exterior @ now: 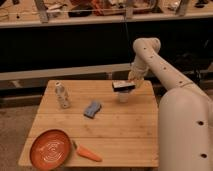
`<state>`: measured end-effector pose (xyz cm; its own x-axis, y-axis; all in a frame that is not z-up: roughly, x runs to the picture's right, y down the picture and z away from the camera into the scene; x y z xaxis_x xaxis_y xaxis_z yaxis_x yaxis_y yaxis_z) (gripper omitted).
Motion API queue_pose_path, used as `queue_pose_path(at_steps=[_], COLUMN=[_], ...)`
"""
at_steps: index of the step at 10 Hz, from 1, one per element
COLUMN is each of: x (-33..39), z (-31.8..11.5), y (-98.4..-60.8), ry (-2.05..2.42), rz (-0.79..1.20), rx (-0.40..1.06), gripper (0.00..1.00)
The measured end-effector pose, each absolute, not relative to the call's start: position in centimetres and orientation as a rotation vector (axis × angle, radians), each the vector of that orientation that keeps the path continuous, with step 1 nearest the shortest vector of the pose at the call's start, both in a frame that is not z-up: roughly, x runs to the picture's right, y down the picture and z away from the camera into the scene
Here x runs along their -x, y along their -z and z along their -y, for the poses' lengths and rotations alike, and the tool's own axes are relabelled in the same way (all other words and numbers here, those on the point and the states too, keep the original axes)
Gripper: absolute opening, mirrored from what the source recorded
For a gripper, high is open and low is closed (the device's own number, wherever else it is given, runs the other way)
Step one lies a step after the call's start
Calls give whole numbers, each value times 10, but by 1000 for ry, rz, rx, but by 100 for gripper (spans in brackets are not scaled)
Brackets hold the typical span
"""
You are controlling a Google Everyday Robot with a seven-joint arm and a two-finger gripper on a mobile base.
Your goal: Place the eraser in the ceramic cup
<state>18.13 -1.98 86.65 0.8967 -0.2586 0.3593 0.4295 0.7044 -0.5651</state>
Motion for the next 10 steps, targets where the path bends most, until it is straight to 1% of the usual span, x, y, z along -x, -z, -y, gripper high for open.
queue_pose_path(at_steps=[1, 3, 4, 5, 6, 7, 8, 9, 10], x=[-181, -182, -181, -178, -177, -177, -177, -178, -178], z=[19, 18, 18, 19, 19, 19, 18, 18, 18], y=[-865, -863, -863, -862, -862, -861, -860, -859, -858], ry=[393, 397, 400, 408, 412, 416, 418, 422, 427], rz=[265, 266, 268, 271, 272, 273, 274, 274, 274], rx=[691, 692, 692, 691, 692, 692, 693, 692, 694], gripper=[51, 52, 57, 64, 65, 60, 58, 57, 53])
